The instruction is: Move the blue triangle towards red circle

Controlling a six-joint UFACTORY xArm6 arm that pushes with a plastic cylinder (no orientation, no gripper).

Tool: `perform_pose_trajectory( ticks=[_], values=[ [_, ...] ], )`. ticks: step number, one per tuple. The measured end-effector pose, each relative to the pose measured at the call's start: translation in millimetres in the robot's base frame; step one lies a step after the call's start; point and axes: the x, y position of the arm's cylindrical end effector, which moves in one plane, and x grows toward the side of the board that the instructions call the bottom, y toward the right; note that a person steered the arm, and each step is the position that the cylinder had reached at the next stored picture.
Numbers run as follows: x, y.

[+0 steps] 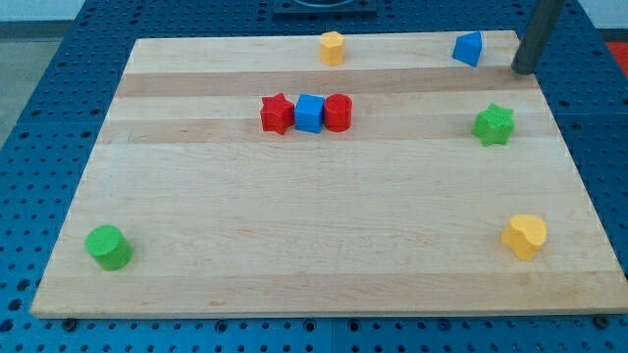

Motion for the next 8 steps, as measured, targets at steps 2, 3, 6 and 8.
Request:
perform_pose_trajectory(
  ticks=[2, 3, 6, 8],
  values=[
    [-38, -6],
    [-44, -24],
    [-44, -83],
    [-37, -103]
  ],
)
